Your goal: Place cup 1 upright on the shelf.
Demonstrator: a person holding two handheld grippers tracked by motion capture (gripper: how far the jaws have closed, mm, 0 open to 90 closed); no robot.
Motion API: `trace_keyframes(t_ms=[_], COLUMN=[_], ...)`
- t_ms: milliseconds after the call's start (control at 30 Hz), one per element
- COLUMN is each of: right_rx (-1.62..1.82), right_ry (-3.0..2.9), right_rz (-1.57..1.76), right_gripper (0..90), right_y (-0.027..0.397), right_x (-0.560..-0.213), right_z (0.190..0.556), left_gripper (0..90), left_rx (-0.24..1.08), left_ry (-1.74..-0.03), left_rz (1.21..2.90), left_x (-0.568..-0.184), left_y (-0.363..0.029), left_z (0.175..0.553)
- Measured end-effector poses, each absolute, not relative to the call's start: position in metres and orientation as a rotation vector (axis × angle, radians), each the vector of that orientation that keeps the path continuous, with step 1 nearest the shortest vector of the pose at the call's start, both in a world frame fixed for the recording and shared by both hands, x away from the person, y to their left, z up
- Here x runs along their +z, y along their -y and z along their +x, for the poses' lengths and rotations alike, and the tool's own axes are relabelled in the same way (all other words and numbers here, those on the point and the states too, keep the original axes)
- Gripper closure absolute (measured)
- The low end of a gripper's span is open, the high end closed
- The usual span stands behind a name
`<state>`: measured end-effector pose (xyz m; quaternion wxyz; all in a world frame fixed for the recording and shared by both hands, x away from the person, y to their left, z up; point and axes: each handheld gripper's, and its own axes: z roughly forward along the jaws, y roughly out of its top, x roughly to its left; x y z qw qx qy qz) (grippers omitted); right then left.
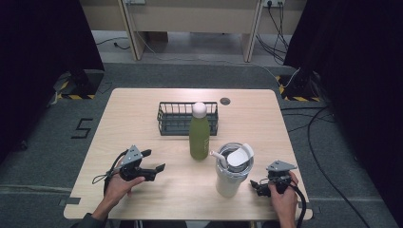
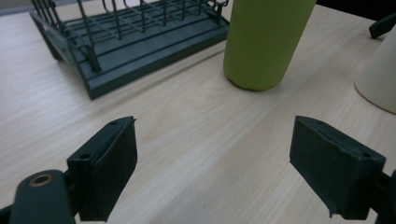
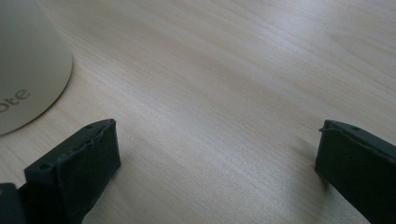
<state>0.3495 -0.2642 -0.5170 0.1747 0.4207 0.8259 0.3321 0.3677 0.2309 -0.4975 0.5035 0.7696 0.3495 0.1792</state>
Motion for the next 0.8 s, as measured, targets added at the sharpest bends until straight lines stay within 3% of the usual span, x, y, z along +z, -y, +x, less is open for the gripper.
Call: trace_keyframes(t_ms=[800], right_rx=[0.942], right_ry=[-2.341], right_rz=[1.189], right_gripper=[0.3], right_y=[0.264], right_x=[-0.517], right_z=[0.350], left_gripper=[14.8], left_rx=[0.410], left_ry=[-0.777], left_rz=[1.836], left_x=[-0.486], left_y=[-0.207], left_z=[0.379])
